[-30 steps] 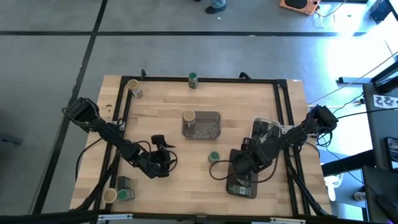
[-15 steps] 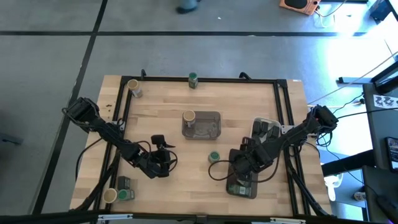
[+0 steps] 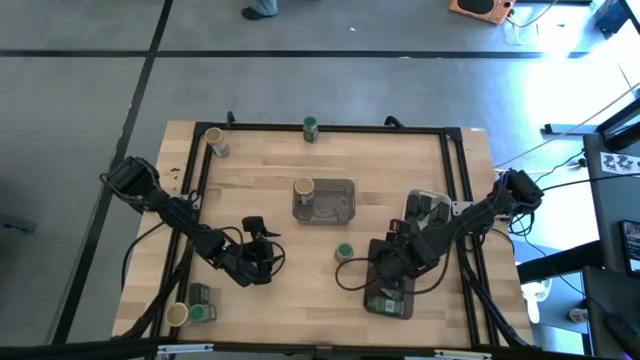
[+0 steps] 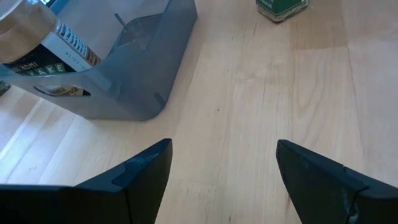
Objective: Sort spices by type
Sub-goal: Adjust the green seasoning bottles
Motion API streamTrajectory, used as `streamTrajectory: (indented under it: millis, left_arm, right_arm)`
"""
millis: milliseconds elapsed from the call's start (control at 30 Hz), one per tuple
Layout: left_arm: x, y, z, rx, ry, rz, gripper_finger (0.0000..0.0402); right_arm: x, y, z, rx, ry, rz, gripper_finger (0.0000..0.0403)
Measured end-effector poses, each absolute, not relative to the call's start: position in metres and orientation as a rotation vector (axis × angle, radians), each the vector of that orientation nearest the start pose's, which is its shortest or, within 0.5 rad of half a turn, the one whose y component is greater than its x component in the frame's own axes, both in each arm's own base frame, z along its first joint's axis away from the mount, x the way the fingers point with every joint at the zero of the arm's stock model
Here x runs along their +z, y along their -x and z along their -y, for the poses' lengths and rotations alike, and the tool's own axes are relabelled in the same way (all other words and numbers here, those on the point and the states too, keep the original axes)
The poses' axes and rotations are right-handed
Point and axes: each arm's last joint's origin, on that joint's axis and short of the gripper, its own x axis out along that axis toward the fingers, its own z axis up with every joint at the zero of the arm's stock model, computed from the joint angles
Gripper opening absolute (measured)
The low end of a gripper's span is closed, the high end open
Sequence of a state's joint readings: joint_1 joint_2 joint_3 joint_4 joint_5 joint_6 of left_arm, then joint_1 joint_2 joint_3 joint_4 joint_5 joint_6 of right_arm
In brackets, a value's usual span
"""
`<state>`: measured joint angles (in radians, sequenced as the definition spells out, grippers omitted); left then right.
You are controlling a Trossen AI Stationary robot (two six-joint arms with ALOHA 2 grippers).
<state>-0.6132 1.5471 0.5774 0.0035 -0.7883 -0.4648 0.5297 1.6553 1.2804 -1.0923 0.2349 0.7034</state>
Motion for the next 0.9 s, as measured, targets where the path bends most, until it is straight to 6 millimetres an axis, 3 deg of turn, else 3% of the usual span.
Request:
streamTrajectory:
  millis: [567, 733, 900]
  left_arm:
    - [0.127, -0.218, 0.128, 0.322, -0.181, -0.671, 0.0285]
    - [0.127, -0.218, 0.128, 0.322, -0.18, -0.671, 0.0285]
    - [0.127, -0.218, 0.128, 0.322, -0.18, -0.671, 0.0285]
  right_arm:
    - [0.313, -0.282, -0.158, -0.14, -0.16, -1.175, 0.0214]
    - [0.316, -0.286, -0.161, -0.104, -0.166, -1.134, 0.021]
    - [0.305, -0.3, -0.169, -0.061, -0.147, -1.104, 0.0213]
